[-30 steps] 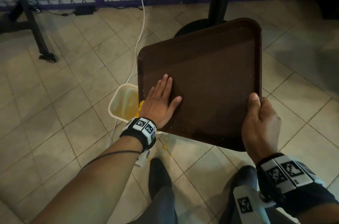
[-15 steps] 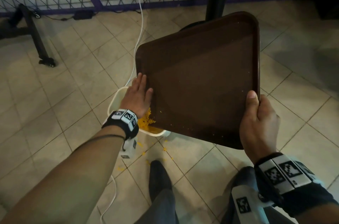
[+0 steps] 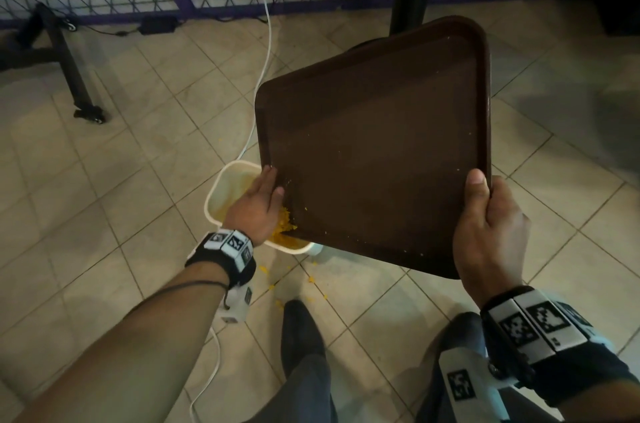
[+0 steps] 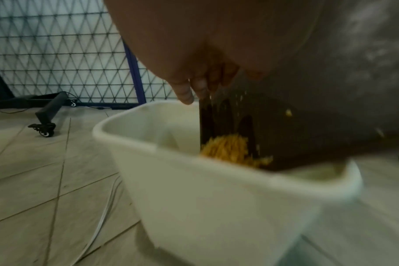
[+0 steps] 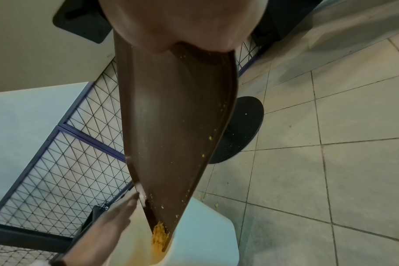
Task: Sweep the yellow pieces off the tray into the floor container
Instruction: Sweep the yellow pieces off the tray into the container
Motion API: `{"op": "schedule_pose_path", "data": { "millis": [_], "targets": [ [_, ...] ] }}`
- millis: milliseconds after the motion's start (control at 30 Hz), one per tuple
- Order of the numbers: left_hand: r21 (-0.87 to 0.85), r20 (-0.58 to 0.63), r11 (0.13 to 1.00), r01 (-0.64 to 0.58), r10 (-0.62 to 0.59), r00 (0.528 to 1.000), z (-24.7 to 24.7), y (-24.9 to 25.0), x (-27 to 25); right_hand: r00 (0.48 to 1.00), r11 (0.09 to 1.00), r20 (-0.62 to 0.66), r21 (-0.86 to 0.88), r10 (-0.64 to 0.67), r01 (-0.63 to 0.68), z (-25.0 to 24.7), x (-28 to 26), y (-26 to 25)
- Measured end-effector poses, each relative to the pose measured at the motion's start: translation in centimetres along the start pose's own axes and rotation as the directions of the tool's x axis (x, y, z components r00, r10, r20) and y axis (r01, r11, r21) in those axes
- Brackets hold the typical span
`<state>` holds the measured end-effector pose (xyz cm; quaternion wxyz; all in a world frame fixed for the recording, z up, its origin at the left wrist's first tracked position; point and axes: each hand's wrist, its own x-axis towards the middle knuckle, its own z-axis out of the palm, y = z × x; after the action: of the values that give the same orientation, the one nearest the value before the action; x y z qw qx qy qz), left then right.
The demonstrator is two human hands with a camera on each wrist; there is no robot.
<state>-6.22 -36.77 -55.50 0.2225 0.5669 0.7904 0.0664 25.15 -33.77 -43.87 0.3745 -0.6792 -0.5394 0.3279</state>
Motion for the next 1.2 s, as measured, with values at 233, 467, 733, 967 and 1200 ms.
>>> {"op": "schedule_pose_path", "data": {
  "millis": [233, 467, 733, 967, 1200],
  "targets": [
    [0.081, 0.072, 0.995, 0.051, -0.057, 0.996, -0.8, 1.2, 3.1, 1.000, 1.000, -0.010, 0.002, 0.000, 0.000, 0.0, 0.2, 0.2],
    [0.071, 0.205, 0.997, -0.044, 0.029, 0.978, 3.0, -0.2, -4.4, 1.000, 1.000, -0.023, -0.018, -0.009, 0.009, -0.3, 0.3, 0.3],
    [0.078, 0.167, 0.972, -0.220, 0.204, 0.964, 3.7, 5.1, -6.6, 1.000, 0.999, -0.024, -0.043, -0.003, 0.002, -0.1, 0.4, 0.4],
    [0.349, 0.264, 0.934, -0.072, -0.024, 0.964, 4.8, 0.1, -5.7, 0.999, 0.999, -0.035, -0.051, -0.005, 0.004, -0.4, 0.6, 0.6],
    [0.241, 0.226, 0.918, -0.314, 0.262, 0.938, 3.4, 3.7, -7.1, 0.999, 0.998, -0.028, -0.051, 0.025, -0.027, -0.6, 0.8, 0.6]
  ]
}}
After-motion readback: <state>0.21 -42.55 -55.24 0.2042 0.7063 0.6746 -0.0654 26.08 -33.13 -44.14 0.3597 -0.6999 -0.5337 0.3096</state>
